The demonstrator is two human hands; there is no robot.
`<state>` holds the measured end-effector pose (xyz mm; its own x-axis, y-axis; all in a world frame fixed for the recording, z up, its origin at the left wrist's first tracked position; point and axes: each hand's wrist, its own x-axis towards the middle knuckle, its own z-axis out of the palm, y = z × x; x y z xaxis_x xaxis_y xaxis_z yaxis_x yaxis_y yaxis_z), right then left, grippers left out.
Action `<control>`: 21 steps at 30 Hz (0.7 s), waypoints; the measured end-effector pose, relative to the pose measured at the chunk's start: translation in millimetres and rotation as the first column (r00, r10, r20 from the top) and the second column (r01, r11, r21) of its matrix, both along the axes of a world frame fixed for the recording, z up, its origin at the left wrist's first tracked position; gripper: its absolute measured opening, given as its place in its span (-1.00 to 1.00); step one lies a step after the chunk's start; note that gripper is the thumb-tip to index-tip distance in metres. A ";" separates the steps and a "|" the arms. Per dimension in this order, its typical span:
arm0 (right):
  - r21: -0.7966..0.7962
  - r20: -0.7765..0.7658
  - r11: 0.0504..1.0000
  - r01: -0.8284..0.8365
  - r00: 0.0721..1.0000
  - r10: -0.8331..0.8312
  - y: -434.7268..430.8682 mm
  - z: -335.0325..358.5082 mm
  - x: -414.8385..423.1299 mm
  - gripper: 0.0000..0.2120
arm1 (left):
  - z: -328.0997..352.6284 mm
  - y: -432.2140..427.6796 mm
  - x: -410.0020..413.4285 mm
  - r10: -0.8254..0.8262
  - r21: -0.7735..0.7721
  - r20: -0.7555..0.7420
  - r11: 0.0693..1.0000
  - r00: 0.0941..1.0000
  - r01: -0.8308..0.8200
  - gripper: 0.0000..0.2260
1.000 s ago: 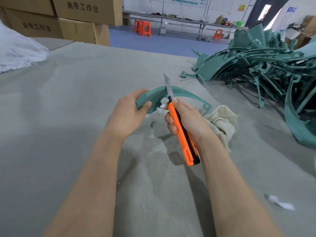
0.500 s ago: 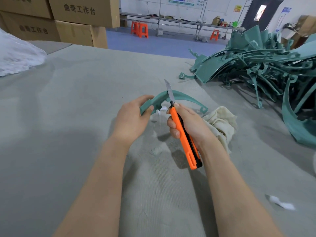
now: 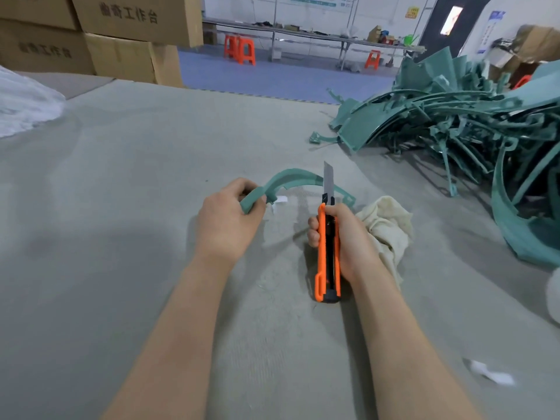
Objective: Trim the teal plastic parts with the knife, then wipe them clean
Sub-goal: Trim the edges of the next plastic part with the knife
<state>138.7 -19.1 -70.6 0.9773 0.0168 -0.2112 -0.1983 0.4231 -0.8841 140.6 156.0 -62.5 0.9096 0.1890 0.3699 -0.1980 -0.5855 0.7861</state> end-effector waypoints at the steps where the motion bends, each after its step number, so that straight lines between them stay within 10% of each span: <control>1: 0.015 0.006 1.000 0.000 1.000 0.000 1.5 -0.8 0.9 -0.86 | 0.4 0.9 0.4 0.010 0.000 0.000 1.000 1.000 -0.010 -0.92; 21: -0.124 0.048 0.992 -0.026 0.998 0.032 14.4 -4.6 -5.2 -0.69 | -7.2 4.1 -1.7 -0.027 0.057 -0.024 0.998 0.999 0.029 -0.94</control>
